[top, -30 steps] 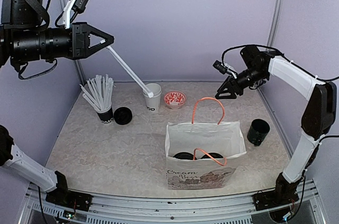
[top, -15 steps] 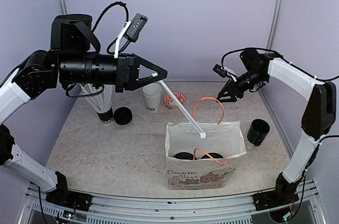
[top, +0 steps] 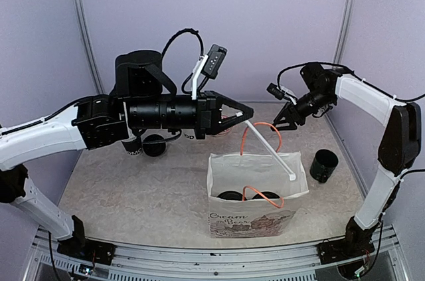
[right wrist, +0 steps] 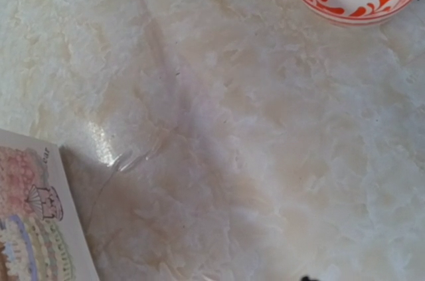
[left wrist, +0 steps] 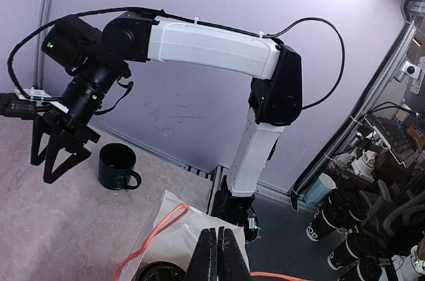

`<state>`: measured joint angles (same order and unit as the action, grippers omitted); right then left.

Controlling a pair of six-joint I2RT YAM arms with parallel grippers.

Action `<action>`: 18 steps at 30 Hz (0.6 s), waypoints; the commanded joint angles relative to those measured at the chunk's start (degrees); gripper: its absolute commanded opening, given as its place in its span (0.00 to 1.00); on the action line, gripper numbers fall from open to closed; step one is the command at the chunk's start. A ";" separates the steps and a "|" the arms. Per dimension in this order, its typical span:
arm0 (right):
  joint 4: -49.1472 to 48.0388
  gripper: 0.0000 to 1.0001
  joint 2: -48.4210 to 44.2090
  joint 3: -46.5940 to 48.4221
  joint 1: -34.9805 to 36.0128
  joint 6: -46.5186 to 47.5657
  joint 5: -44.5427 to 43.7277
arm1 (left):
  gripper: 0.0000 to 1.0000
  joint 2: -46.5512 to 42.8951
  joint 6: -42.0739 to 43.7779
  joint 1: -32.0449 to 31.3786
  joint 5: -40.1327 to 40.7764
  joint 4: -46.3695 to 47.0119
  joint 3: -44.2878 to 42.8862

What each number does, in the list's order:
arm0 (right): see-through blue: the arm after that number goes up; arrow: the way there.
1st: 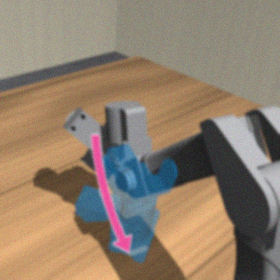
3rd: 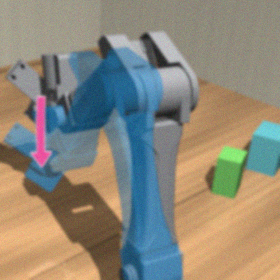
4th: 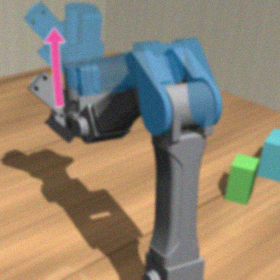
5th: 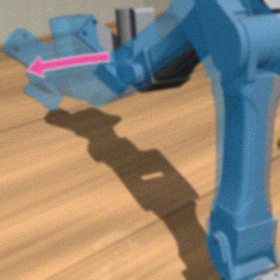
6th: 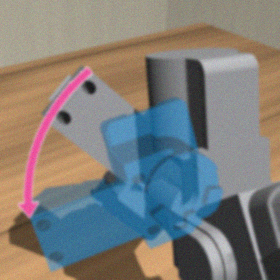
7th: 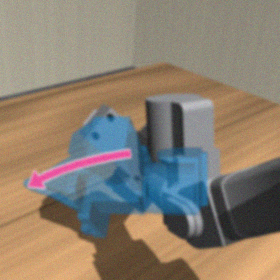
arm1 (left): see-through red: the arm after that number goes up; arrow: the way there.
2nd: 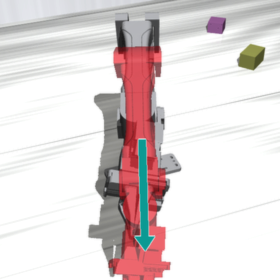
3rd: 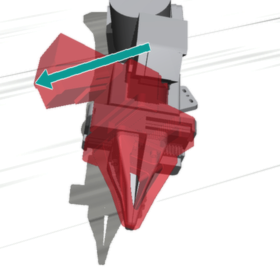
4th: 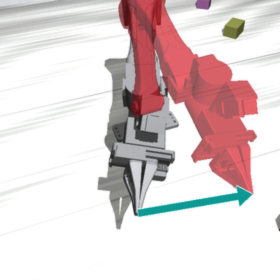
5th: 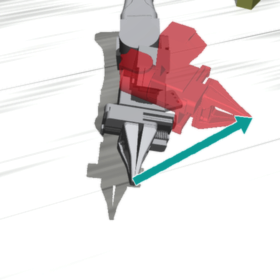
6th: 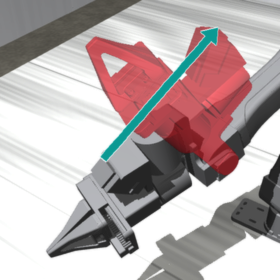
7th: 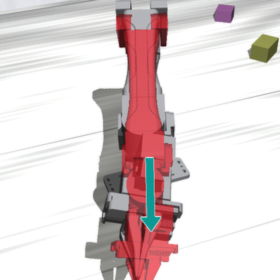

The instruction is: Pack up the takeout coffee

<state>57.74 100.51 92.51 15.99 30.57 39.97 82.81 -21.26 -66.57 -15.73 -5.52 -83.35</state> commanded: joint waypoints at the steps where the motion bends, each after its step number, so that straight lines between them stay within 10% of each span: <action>1: -0.34 0.55 -1.88 -1.30 -0.08 0.72 0.03 | 0.00 4.50 0.41 -2.37 -2.35 8.63 -0.22; 8: -0.73 0.55 -1.98 -2.19 -0.08 0.94 0.41 | 0.02 12.07 2.84 -4.42 -0.07 1.34 -6.25; 18: -1.21 0.56 -1.68 -2.73 -0.08 1.16 0.88 | 0.48 7.98 7.81 -4.74 10.66 -11.21 -10.69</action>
<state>57.21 100.51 90.52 15.99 31.11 40.01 95.92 -16.91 -70.94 -13.23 -10.28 -90.76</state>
